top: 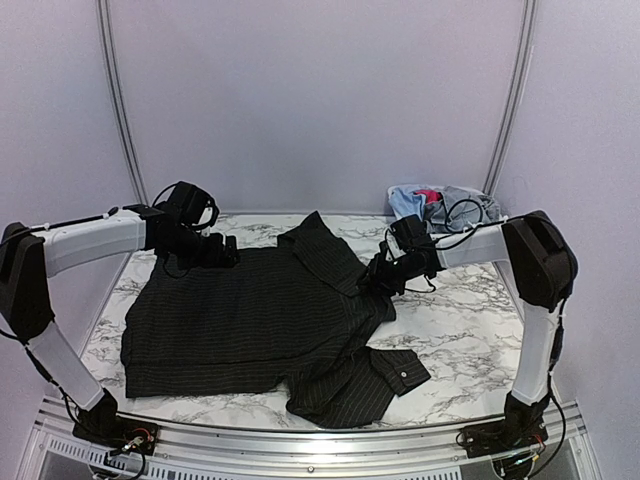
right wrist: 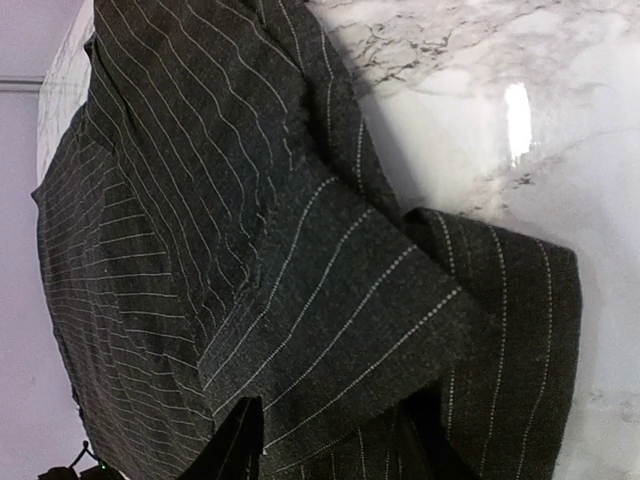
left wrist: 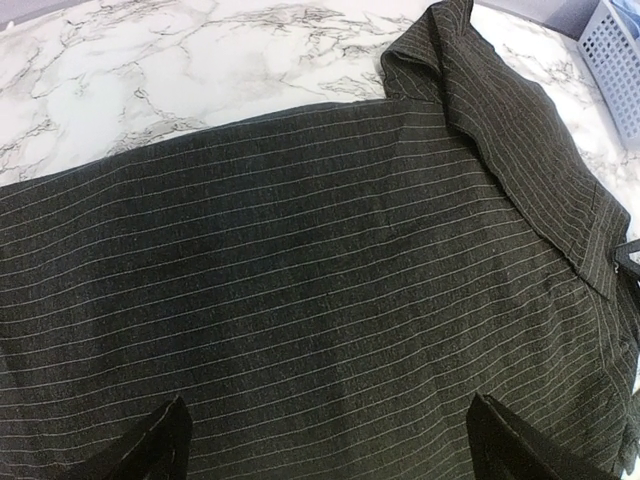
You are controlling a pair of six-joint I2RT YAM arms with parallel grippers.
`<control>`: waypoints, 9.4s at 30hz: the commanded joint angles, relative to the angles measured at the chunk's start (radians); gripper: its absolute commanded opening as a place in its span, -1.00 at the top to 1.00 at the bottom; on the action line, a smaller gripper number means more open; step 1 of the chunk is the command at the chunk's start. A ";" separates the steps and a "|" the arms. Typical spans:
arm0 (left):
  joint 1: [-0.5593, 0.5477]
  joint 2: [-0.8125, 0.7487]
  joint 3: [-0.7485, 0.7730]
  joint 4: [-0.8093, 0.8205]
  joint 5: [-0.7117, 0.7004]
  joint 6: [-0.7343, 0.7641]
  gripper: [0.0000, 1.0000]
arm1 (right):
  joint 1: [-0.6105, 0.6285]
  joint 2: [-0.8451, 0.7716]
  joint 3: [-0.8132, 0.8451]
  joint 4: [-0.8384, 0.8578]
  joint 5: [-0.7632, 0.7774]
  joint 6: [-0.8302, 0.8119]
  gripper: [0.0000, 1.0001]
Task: Fold and stack the mixed laundry pile
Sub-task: Smooth out the flattened shirt at the center of the board, then move the flattened shirt to the center of the board, then pick up the flattened shirt from the center of the board, then fold the flattened shirt at the center of the board.
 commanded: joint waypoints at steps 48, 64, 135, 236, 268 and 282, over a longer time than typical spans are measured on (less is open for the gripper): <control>0.173 -0.056 -0.245 -0.001 0.121 -0.054 -0.98 | 0.031 0.139 0.265 -0.117 -0.121 -0.346 -0.28; 0.164 0.491 0.184 -0.025 0.134 -0.063 -0.40 | -0.167 0.345 0.506 -0.233 -0.035 -0.472 -0.29; -0.791 0.368 0.798 -0.032 0.044 0.403 1.00 | -0.405 -0.942 -0.291 -0.340 -0.359 -0.600 -0.48; 0.118 -0.630 -0.843 0.120 -0.004 -0.913 0.31 | 0.145 -1.093 -0.565 -0.090 -0.212 -0.568 1.00; 0.170 -0.359 -0.397 -0.190 -0.060 -0.789 1.00 | -0.017 -0.653 -0.086 -0.137 -0.213 -0.747 1.00; 0.276 -0.086 -0.243 -0.154 -0.011 -0.667 1.00 | -0.073 -0.241 0.292 -0.145 -0.221 -0.830 1.00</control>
